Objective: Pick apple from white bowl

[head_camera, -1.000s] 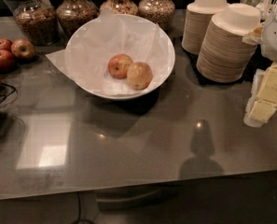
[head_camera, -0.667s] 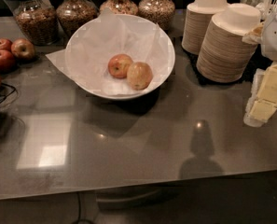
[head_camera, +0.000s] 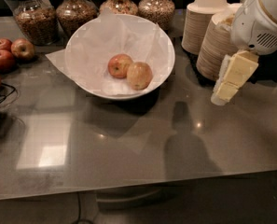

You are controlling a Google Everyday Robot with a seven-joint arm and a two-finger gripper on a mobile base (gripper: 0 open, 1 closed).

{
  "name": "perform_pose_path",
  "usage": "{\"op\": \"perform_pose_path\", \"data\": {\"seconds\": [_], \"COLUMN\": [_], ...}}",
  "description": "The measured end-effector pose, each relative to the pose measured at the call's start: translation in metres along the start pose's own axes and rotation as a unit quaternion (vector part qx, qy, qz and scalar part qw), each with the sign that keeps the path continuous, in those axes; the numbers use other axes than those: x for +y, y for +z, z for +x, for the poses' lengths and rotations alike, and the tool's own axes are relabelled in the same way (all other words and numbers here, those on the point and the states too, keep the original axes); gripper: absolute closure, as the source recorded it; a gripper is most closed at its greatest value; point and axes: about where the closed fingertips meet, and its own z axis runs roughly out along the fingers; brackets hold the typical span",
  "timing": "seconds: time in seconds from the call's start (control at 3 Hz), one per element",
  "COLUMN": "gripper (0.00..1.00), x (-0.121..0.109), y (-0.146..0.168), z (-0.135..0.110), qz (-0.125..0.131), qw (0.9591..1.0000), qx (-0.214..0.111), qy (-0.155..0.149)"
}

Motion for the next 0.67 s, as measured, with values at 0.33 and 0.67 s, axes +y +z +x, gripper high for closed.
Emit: {"op": "perform_pose_path", "data": {"seconds": [0.33,0.67], "gripper": [0.00,0.00], "x": [-0.0174,-0.0174], "y": [0.0221,0.0222], "z": [-0.0128,-0.0128], "qz": [0.004,0.004], "qw": [0.9996,0.9996], "qx": [-0.028,-0.028], "qy": [0.001,0.001]}}
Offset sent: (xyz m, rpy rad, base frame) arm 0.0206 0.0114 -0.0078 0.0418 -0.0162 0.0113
